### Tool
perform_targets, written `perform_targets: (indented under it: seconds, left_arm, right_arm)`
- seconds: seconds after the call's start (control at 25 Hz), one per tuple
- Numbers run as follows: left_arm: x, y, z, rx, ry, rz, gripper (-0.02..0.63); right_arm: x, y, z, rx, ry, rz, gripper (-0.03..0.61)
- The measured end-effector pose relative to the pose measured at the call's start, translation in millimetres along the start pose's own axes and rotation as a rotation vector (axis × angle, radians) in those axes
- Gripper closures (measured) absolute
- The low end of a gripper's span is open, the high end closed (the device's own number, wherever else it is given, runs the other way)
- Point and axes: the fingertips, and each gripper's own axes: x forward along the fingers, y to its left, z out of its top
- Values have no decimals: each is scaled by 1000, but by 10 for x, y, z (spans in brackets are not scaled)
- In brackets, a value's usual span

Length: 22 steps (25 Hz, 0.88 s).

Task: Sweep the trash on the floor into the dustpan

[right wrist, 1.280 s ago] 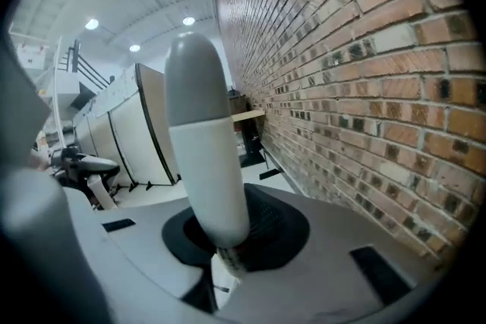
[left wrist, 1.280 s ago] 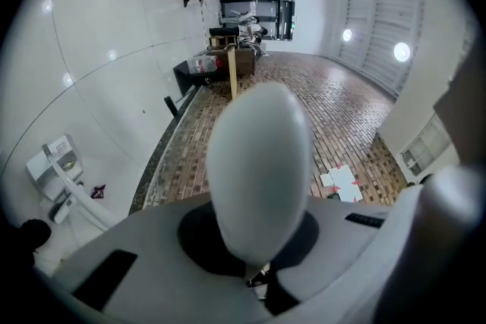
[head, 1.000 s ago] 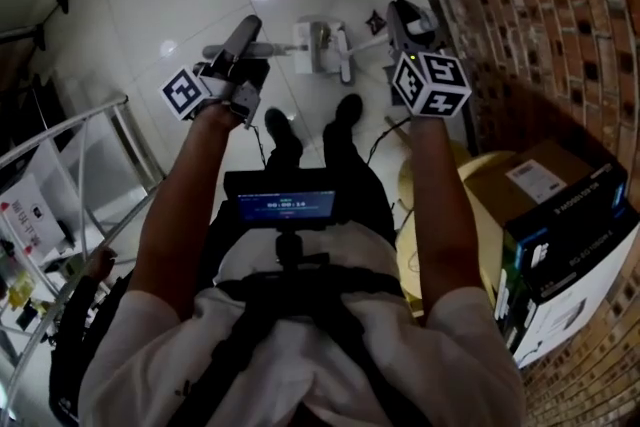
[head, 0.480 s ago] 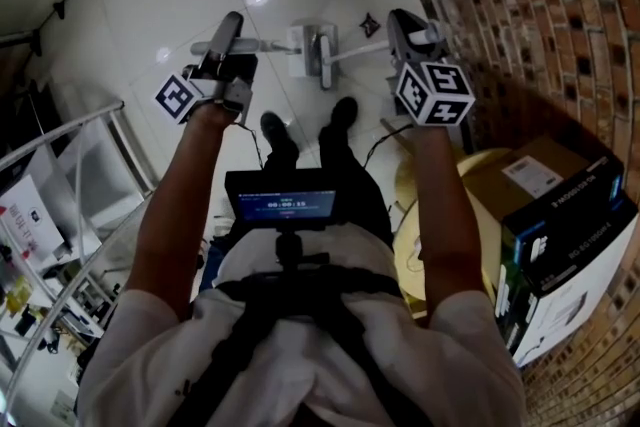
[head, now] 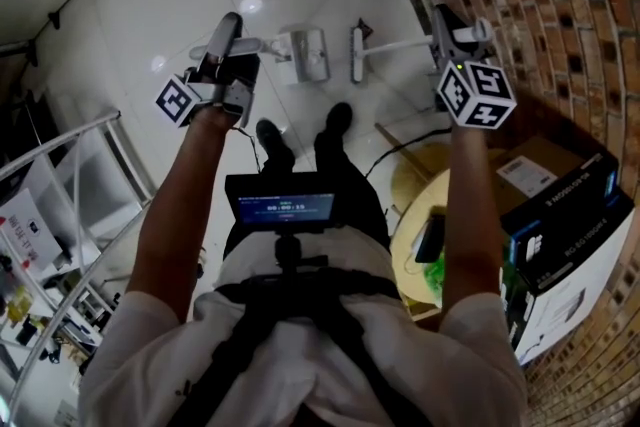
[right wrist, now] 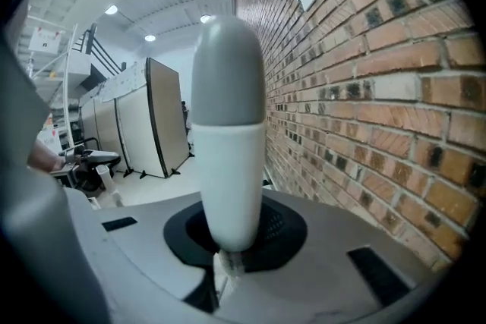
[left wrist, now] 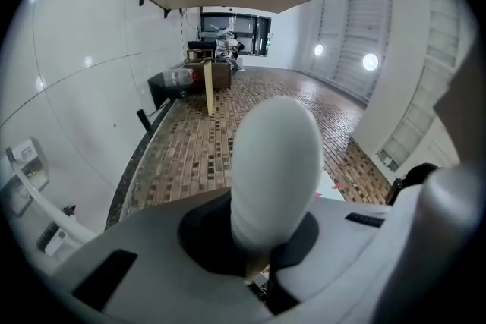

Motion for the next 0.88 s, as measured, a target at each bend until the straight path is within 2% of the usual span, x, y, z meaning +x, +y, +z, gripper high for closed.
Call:
perform_targets:
  seconds: [0.36, 0.52, 0.64, 0.76, 0.88]
  left_arm:
    - [400, 93, -72, -31, 13, -13, 613]
    - [596, 175, -138, -48, 14, -13, 613]
    - [646, 335, -158, -50, 19, 24, 612]
    - [633, 431, -87, -40, 15, 51, 612]
    - [634, 429, -16, -29, 18, 56, 612]
  right_arm:
    - [347, -479, 143, -177, 60, -27, 563]
    - [659, -490, 53, -278, 125, -1, 565]
    - [901, -385, -134, -349, 188, 34, 566]
    - [1101, -161, -228, -304, 193, 74, 566]
    - [1240, -49, -229, -135, 156, 69, 555]
